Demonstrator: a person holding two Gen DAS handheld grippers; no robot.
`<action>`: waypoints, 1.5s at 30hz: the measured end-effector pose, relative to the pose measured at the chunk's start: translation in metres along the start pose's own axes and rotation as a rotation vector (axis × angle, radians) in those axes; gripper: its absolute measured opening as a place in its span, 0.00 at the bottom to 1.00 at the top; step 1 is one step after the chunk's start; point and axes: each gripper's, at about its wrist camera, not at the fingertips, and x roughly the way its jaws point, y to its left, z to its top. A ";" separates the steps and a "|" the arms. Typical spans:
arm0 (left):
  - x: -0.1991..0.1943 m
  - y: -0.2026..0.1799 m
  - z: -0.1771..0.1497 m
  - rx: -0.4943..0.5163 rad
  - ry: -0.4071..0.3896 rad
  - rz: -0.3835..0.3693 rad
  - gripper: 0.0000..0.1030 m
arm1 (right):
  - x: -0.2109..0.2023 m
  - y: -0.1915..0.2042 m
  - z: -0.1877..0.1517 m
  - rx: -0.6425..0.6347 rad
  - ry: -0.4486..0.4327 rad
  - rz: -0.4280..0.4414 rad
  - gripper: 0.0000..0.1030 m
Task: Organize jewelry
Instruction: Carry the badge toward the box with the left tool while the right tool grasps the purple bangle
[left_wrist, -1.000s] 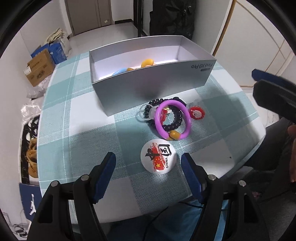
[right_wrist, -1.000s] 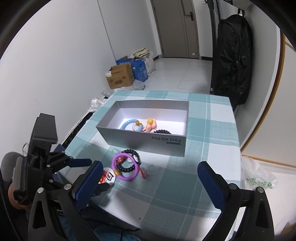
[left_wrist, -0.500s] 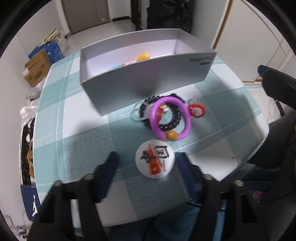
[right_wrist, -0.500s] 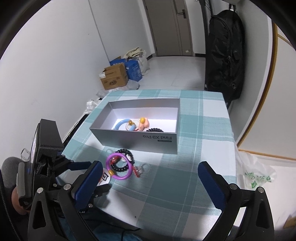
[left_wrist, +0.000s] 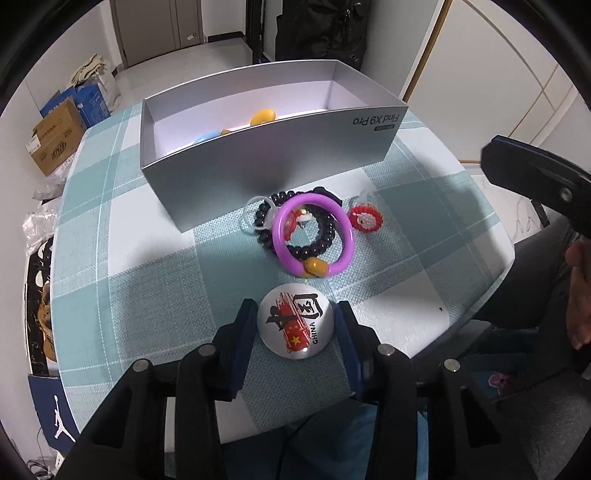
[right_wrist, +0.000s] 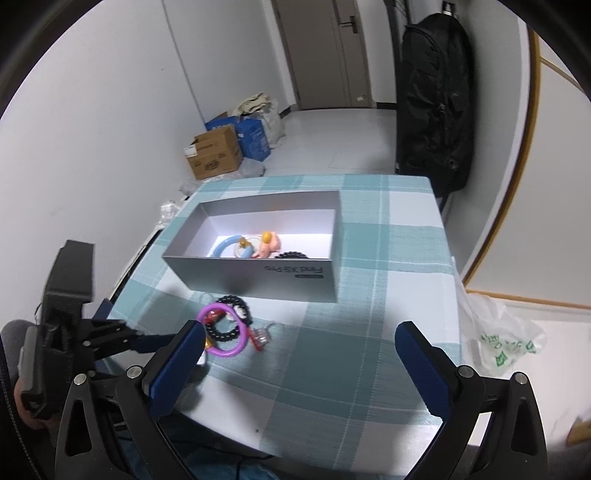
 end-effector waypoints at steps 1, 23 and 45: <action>0.000 0.001 0.000 -0.011 0.002 -0.012 0.36 | 0.001 -0.002 0.000 0.006 0.005 -0.002 1.00; -0.072 0.065 0.014 -0.273 -0.268 -0.001 0.36 | 0.046 0.074 -0.006 -0.255 0.096 0.121 0.91; -0.080 0.092 0.012 -0.328 -0.255 -0.062 0.36 | 0.100 0.102 -0.010 -0.436 0.226 -0.019 0.53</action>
